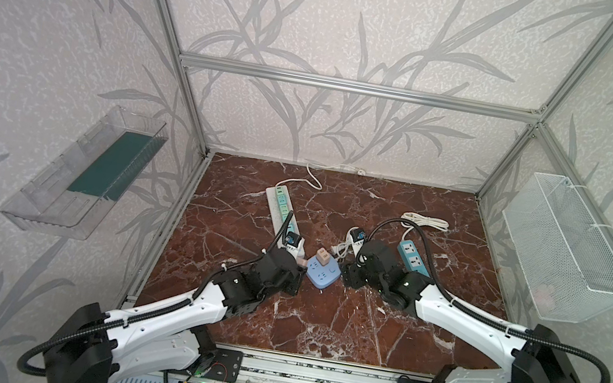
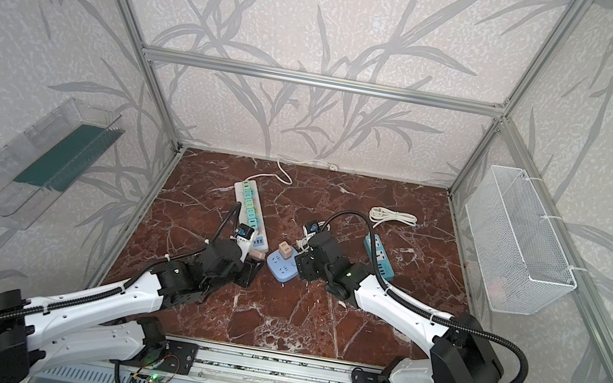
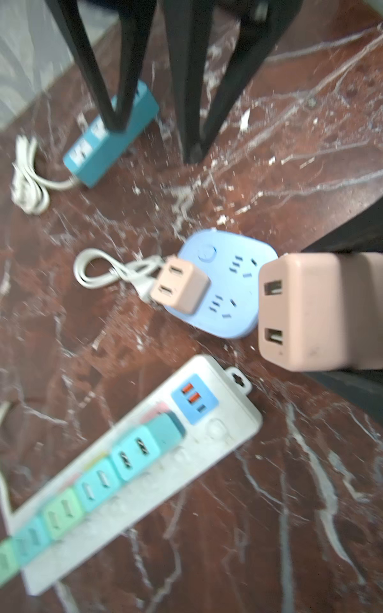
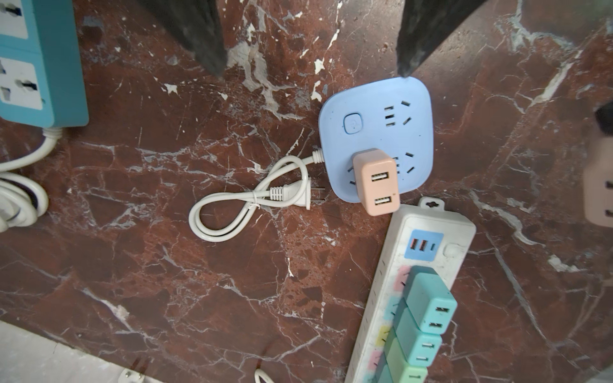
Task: Insert the plug
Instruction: 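Lift the beige adapter with the left gripper and carry it toward the right gripper, then take the beige adapter with the right gripper while the left releases and withdraws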
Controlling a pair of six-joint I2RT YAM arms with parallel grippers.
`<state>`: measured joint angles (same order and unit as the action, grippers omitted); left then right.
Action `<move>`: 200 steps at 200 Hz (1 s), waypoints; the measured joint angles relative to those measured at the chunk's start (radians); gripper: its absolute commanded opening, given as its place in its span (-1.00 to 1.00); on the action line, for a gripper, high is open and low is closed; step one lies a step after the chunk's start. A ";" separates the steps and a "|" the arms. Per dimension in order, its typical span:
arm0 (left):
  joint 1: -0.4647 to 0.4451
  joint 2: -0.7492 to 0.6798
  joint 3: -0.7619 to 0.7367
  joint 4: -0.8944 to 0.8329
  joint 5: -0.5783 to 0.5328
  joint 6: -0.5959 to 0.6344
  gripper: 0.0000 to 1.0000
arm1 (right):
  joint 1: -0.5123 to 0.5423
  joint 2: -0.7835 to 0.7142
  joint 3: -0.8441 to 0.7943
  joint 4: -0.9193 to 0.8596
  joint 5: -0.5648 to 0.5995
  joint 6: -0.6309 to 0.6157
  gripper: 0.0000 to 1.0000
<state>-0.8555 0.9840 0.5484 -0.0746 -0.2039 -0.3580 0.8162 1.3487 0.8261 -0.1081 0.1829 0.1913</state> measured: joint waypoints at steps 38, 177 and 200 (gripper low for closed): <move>-0.072 -0.063 -0.083 0.272 -0.088 0.235 -1.00 | 0.000 -0.146 -0.099 0.079 -0.009 0.000 0.47; -0.204 0.184 -0.171 0.727 -0.166 0.777 -1.00 | -0.026 -0.251 -0.158 0.220 -0.335 0.032 -0.04; -0.204 0.184 -0.169 0.707 -0.151 0.777 -1.00 | -0.026 -0.236 -0.155 0.232 -0.423 0.048 0.00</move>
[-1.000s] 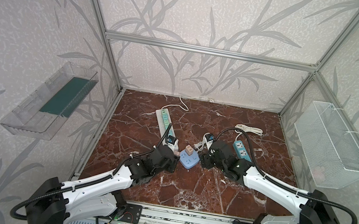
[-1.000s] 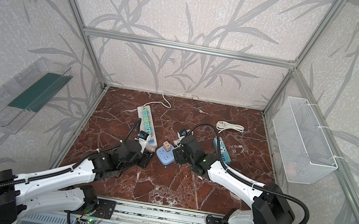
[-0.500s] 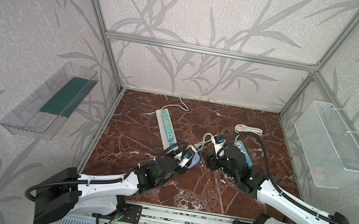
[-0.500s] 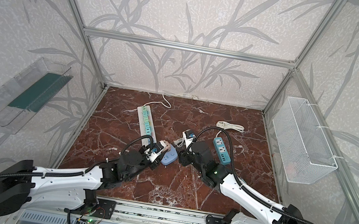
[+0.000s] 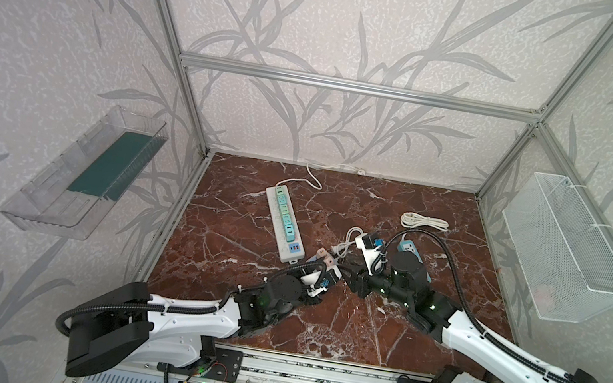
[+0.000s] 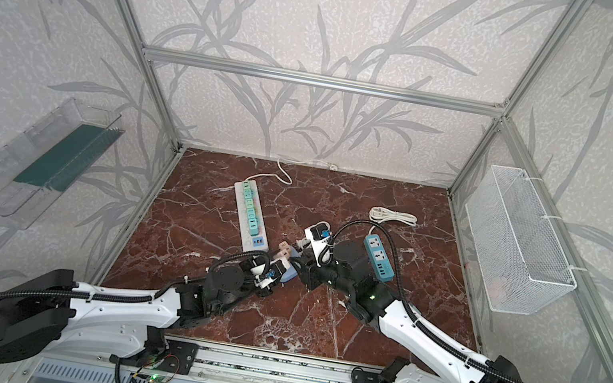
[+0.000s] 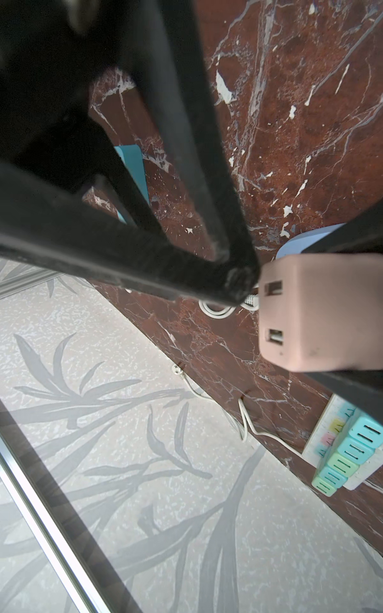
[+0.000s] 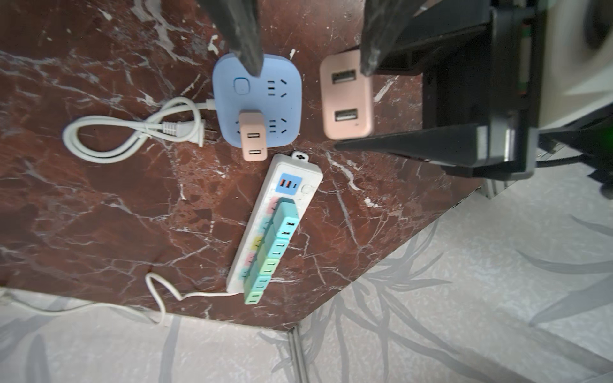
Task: Insert the plug
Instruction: 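Take the beige adapter with the right gripper while the left releases and withdraws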
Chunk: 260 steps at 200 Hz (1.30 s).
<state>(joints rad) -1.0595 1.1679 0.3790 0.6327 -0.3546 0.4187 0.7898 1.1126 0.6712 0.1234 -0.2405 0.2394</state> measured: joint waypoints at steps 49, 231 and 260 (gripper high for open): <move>-0.001 0.000 0.007 -0.021 0.018 -0.004 -1.00 | 0.000 0.076 0.040 0.008 -0.118 0.023 -0.04; -0.006 -0.015 -0.004 -0.018 -0.027 -0.071 0.37 | -0.013 0.189 0.104 -0.021 -0.224 0.036 -1.00; -0.015 -0.085 -0.042 -0.011 -0.129 -0.164 0.56 | -0.005 0.155 0.106 -0.010 -0.182 0.029 -1.00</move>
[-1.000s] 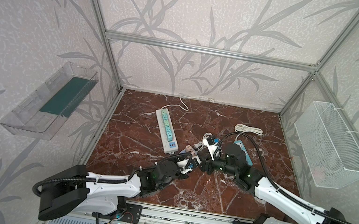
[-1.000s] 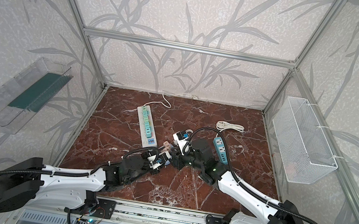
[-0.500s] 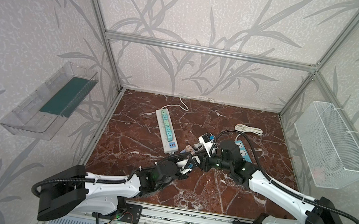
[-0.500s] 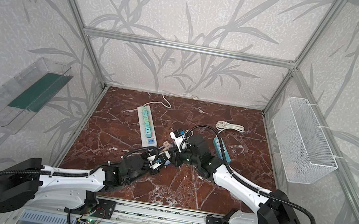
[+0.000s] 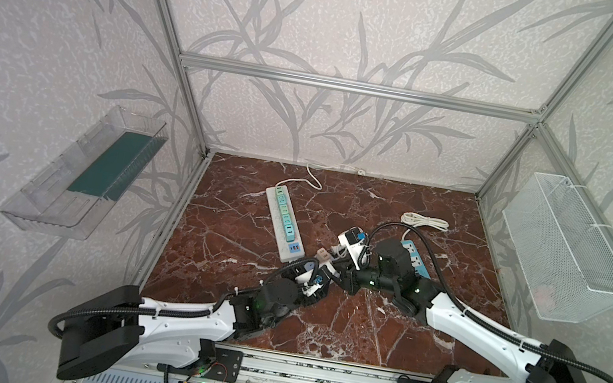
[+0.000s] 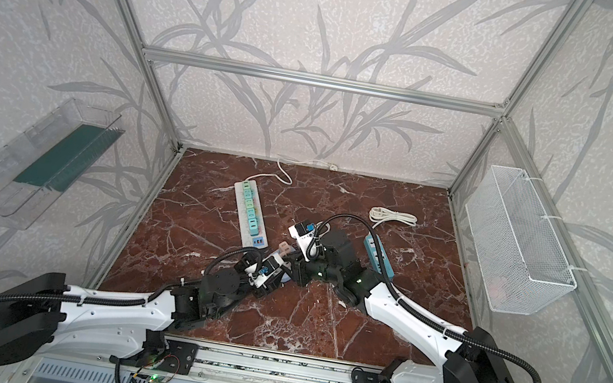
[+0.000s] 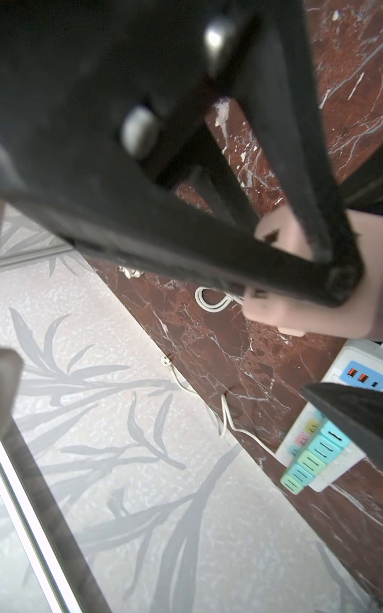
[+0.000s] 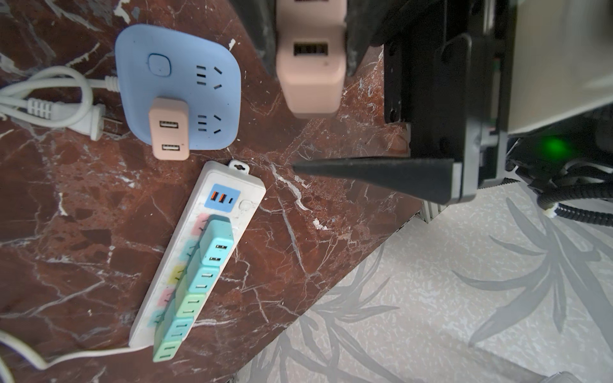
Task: Insert the plug
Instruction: 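Take the beige adapter with the right gripper while the left releases and withdraws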
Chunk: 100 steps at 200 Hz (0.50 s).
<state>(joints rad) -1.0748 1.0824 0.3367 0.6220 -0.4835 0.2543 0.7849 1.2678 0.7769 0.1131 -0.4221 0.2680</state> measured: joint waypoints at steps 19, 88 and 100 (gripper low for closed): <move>-0.005 -0.079 -0.038 -0.034 -0.105 -0.103 0.67 | 0.003 -0.019 0.010 0.018 0.057 -0.013 -1.00; 0.050 -0.610 -0.163 -0.538 -0.415 -0.677 0.63 | 0.054 0.032 0.028 -0.154 0.349 -0.189 -1.00; 0.053 -0.708 -0.188 -0.604 -0.417 -0.734 0.61 | 0.055 0.050 0.037 -0.193 0.374 -0.209 -1.00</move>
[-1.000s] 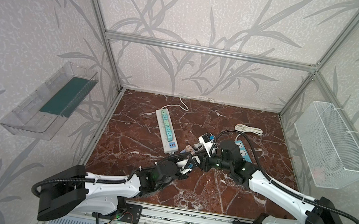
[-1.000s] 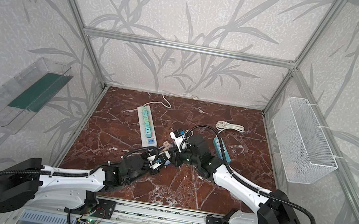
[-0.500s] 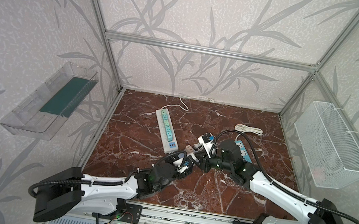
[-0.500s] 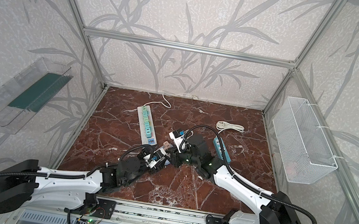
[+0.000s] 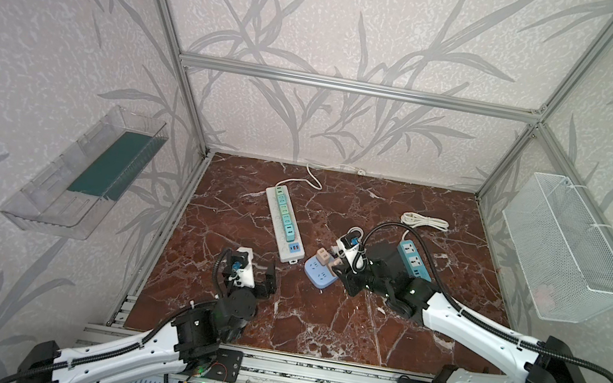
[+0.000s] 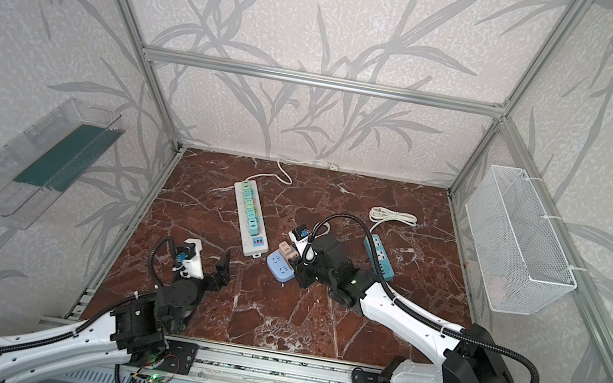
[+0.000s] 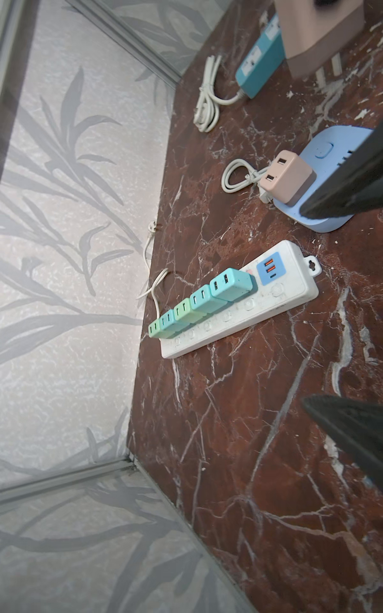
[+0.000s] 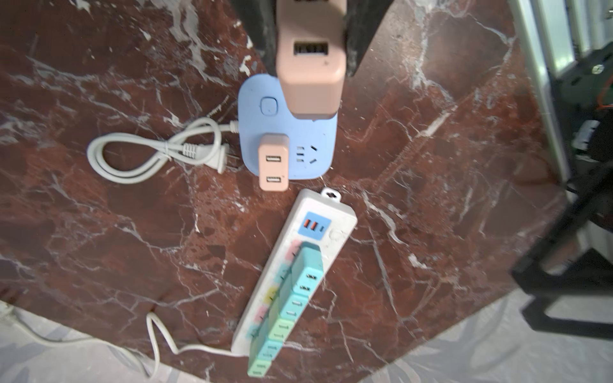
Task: Insert the plug
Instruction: 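Take the beige adapter with the right gripper while the left releases and withdraws, then lower the beige adapter into the light blue socket with the right gripper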
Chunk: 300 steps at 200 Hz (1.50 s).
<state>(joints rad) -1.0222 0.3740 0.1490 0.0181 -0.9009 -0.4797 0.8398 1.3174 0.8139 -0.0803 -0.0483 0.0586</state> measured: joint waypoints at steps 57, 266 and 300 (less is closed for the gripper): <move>0.006 -0.220 -0.043 -0.206 0.003 -0.151 0.56 | 0.006 0.139 0.115 -0.081 0.022 -0.033 -1.00; 0.050 -0.098 -0.019 -0.272 0.100 -0.278 0.56 | 0.065 0.344 0.271 -0.209 0.111 -0.002 -1.00; 0.057 -0.098 -0.019 -0.272 0.111 -0.282 0.56 | 0.067 0.347 0.271 -0.208 0.111 0.003 -1.00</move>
<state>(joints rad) -0.9653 0.2764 0.1299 -0.2535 -0.7898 -0.7620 0.9070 1.6642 1.0851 -0.2882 0.0628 0.0620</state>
